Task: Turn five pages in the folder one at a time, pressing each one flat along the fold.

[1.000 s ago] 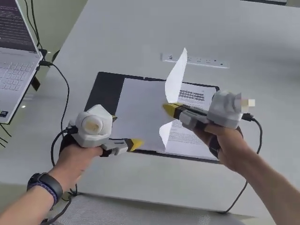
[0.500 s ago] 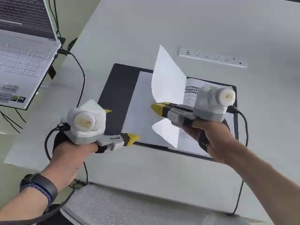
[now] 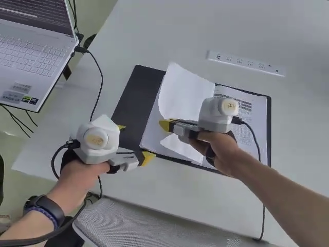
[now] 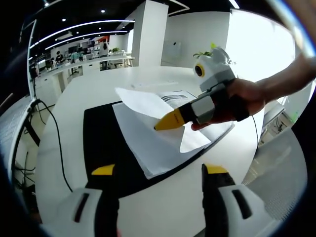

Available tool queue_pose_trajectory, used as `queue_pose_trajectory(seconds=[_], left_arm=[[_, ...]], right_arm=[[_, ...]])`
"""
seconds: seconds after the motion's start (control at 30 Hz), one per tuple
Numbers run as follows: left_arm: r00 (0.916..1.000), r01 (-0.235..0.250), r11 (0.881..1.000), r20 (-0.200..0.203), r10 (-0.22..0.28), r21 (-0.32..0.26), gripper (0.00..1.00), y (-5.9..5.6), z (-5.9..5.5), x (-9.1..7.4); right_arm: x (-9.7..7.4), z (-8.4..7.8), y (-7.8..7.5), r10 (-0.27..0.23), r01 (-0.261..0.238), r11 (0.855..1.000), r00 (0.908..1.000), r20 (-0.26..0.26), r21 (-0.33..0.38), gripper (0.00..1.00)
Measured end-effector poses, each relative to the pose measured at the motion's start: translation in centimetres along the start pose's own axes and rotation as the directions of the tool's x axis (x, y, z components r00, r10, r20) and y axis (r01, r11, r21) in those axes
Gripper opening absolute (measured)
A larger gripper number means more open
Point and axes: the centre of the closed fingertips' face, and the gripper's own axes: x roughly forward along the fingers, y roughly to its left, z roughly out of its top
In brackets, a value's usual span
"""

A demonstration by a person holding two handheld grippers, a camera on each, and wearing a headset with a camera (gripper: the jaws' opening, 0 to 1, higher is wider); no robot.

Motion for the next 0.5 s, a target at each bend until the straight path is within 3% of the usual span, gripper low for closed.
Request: queue_pose_trajectory(seconds=[0.17,0.27,0.5], left_arm=[[1.0000,0.000,1.000,0.001,0.000,-0.010,0.67,0.1,-0.1,0.0],[0.9997,0.006,0.999,0.023,-0.005,-0.043,0.65,0.2,0.0,0.3],[0.9999,0.007,0.999,0.008,-0.006,-0.044,0.65,0.1,-0.2,0.7]], right_arm=[[0.9,-1.3,-0.9,-0.009,0.010,0.997,0.9997,-0.021,0.071,0.00],[1.1,-1.6,-1.1,-0.020,0.019,0.991,0.9998,0.004,0.134,0.00],[2.0,-2.8,-2.0,-0.047,0.049,0.981,0.9988,-0.013,0.189,0.00]])
